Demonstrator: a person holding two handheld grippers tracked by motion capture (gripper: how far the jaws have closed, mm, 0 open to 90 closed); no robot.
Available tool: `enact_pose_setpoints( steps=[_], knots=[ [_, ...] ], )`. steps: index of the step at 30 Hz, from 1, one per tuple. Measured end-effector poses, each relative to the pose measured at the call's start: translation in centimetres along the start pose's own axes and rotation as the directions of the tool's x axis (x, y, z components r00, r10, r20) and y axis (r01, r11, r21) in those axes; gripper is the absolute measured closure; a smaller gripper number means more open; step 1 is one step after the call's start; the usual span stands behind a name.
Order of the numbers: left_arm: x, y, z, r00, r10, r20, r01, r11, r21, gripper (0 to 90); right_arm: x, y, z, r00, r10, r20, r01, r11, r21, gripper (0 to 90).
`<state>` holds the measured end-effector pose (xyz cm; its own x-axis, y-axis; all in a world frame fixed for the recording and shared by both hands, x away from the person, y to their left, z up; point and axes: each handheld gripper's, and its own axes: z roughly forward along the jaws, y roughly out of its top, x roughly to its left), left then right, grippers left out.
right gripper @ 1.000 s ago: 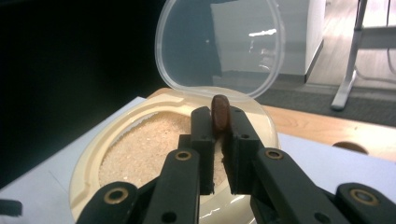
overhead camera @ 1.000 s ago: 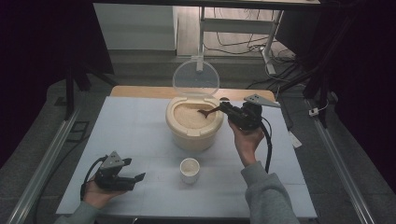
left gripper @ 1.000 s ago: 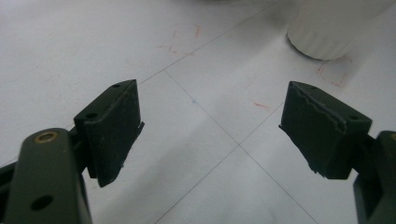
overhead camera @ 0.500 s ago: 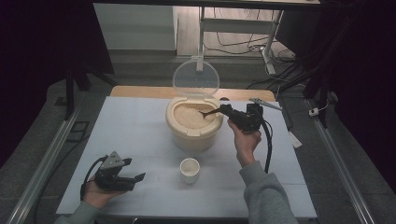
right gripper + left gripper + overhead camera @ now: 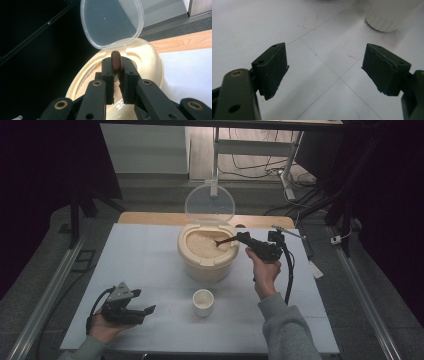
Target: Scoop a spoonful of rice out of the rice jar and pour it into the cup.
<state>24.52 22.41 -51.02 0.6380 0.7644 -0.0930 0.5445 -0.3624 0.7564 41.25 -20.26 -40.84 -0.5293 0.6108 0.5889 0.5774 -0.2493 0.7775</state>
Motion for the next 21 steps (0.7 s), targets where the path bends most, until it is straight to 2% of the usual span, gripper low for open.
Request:
enact_pose_setpoints(
  steps=[9,17,21],
  knots=[
    [0.0,0.0,-0.1,1.0000,0.002,-0.001,-0.002,1.0000,-0.001,19.7,-0.4,0.4,-0.8,0.9972,0.068,-0.029,-0.069,0.998,-0.007,83.1],
    [0.0,0.1,0.0,1.0000,0.003,-0.001,-0.003,1.0000,0.000,19.8,-0.9,0.7,-1.4,0.9899,0.135,-0.045,-0.135,0.991,-0.001,83.1],
    [0.0,0.1,0.0,1.0000,0.004,-0.002,-0.004,1.0000,0.000,19.8,-1.0,0.8,-1.6,0.9878,0.147,-0.051,-0.147,0.989,0.002,83.0]
  ],
)
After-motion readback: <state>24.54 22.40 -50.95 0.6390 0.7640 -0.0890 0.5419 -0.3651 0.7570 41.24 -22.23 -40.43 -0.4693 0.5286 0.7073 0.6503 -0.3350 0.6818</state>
